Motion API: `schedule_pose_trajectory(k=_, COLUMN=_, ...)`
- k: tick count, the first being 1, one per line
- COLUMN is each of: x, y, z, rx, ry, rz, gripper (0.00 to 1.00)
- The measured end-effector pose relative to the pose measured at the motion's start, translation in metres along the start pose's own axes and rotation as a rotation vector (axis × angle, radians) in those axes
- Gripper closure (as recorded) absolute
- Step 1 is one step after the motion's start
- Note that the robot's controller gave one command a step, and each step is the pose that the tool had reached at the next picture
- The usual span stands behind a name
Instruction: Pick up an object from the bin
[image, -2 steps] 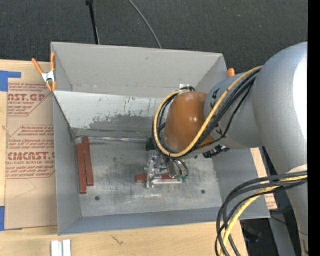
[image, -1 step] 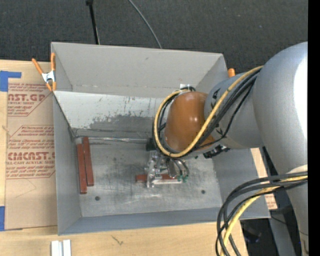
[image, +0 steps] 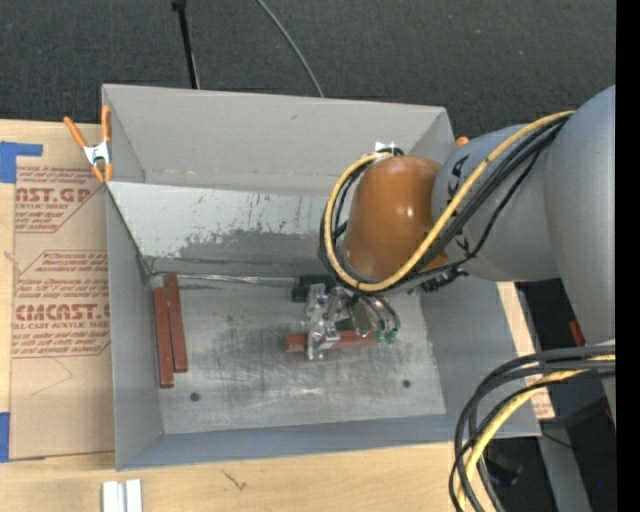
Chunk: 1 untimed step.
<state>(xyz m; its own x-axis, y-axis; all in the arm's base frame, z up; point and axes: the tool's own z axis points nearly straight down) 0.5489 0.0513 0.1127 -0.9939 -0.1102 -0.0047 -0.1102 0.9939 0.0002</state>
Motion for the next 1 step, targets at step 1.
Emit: schedule_pose_trajectory(k=1, x=-0.0042, y=0.0045, z=-0.0952, rx=-0.001, ry=0.003, rz=0.044, gripper=1.0)
